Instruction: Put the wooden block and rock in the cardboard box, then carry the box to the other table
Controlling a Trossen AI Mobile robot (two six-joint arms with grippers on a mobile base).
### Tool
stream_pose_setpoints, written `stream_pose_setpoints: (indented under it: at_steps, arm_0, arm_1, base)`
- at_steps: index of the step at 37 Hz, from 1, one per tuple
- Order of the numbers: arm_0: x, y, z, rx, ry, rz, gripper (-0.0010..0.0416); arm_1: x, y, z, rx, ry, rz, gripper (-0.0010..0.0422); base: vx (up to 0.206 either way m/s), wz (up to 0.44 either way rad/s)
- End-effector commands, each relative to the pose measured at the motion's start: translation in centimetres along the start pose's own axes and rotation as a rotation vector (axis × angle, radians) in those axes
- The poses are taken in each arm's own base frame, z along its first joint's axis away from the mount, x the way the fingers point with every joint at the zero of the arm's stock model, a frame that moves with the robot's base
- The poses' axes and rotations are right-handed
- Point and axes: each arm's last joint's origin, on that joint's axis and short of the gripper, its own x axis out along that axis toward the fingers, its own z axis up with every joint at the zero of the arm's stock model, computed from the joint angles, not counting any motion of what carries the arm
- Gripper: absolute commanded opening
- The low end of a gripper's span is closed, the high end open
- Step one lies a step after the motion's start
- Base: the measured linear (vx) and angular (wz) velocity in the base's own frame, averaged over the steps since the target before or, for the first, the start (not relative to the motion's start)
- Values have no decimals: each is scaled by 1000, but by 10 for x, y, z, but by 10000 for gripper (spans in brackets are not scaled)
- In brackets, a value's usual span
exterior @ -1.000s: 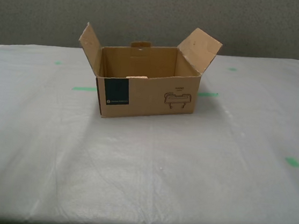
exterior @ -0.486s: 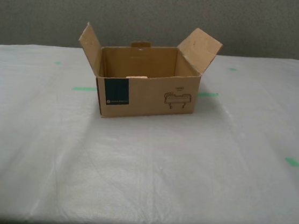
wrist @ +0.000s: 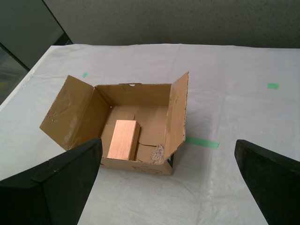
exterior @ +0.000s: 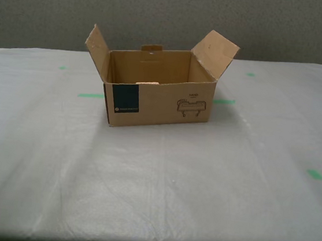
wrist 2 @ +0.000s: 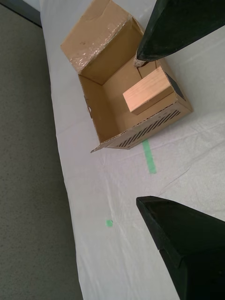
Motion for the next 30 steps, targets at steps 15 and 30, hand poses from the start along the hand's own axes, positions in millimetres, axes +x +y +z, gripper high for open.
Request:
stream_pose_setpoints:
  at_steps: [15, 30]
  arm_0:
    - [0, 0, 0, 0, -3, -2, 393]
    - [0, 0, 0, 0, -3, -2, 393]
  arm_1:
    - [0, 0, 0, 0, -2, 2, 394]
    - [0, 0, 0, 0, -2, 2, 394]
  base:
    - [0, 0]
    - [0, 0]
